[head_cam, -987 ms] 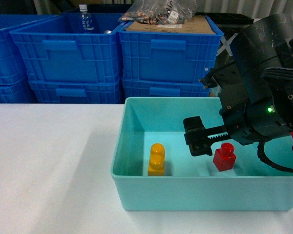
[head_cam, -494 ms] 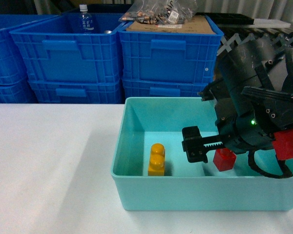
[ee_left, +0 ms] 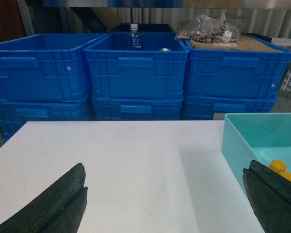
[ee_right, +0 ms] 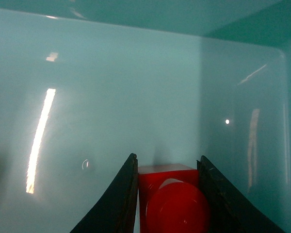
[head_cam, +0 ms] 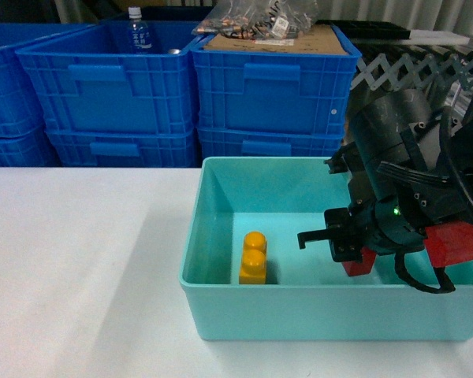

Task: Pick red block from blue box to shelf

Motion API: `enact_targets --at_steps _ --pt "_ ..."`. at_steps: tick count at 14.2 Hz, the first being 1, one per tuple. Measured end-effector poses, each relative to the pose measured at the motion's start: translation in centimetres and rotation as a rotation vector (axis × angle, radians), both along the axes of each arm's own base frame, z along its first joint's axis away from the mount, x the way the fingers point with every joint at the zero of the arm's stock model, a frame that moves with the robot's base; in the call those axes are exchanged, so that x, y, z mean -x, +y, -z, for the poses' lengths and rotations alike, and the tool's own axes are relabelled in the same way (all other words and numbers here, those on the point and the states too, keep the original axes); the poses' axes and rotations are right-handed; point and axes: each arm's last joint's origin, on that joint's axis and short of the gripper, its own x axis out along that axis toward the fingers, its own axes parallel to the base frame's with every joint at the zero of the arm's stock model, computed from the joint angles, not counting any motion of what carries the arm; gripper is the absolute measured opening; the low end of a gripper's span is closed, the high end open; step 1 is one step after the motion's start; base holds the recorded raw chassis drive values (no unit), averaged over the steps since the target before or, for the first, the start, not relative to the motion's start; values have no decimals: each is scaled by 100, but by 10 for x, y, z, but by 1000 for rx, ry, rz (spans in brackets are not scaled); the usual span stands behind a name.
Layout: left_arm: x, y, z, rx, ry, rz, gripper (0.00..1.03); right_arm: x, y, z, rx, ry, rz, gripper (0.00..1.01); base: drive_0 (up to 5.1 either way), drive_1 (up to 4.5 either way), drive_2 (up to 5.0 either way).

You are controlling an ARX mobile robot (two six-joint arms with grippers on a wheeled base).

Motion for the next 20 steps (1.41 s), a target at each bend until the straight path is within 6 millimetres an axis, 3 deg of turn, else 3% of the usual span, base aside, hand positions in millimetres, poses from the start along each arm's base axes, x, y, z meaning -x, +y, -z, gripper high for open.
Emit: enact_targets --at_steps 2,5,8,9,11,12,13,14,20 --pt "0 0 0 0 0 0 98 14 -4 -20 -29 -57 -4 28 0 0 0" --pt "0 0 0 0 0 0 98 49 -15 -87 -89 -317 -13 28 0 0 0" --pt "0 0 0 0 0 0 98 129 -43 -127 -14 -535 -2 28 0 0 0" --pt "0 0 0 0 0 0 98 167 -51 -125 31 -536 -9 28 0 0 0" --pt "0 0 0 0 0 0 98 236 -51 -100 65 -497 -60 28 0 0 0" --pt "0 0 0 0 0 1 98 245 -55 -109 -53 -709 0 28 0 0 0" --pt "0 0 0 0 0 0 98 260 -85 -100 -114 -844 38 28 0 0 0" --pt "0 0 0 0 0 0 98 268 -102 -90 -116 -854 36 28 0 0 0" --pt "0 0 0 0 1 0 98 275 -112 -91 -118 -856 27 28 0 0 0"
